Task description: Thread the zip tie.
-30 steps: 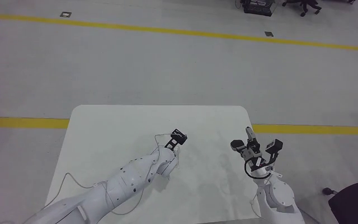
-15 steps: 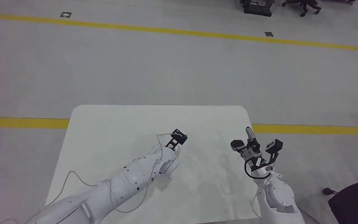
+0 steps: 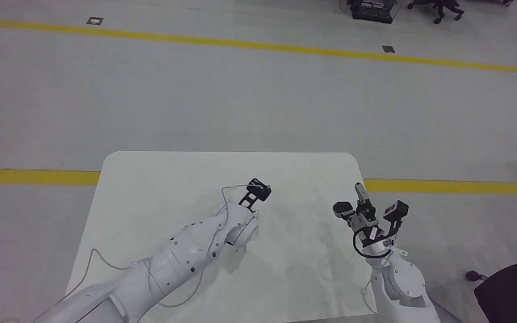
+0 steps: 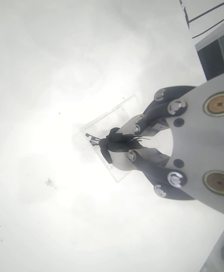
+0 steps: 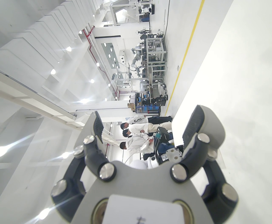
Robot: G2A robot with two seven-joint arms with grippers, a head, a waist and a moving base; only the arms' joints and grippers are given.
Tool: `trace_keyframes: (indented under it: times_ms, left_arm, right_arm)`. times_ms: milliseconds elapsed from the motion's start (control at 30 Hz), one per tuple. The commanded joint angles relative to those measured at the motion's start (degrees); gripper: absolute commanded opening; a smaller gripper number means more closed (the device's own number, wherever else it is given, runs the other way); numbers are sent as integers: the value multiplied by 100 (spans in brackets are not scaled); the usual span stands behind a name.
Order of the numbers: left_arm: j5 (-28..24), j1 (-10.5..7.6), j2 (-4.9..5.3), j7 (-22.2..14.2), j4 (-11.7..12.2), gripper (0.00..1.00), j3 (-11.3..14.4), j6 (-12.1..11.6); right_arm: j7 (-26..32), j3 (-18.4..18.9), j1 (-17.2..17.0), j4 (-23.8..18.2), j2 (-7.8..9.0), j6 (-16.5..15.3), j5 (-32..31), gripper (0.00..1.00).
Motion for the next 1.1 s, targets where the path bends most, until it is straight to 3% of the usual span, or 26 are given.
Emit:
trace_keyframes:
  times_ms: [0,200,633,1000,1067]
  left_arm:
    - [-32,75,53,-90,-144,0,-112,-74]
    - [-225,245,177,-222,-514,0,-442,-289]
    - [-1070,710,485,-310,-1521,0,-1545,-624]
    - [-1000,746,512,-259,-1574,0,-1584,-647]
    - [-1237,803,519,-92,-1488,0,-1675,-654]
  right_arm:
    - [1,0,0,0,0,0,0,100]
    - [1,0,0,0,0,0,0,100]
    - [1,0,0,0,0,0,0,100]
    - [1,0,0,0,0,0,0,100]
    - [1,0,0,0,0,0,0,100]
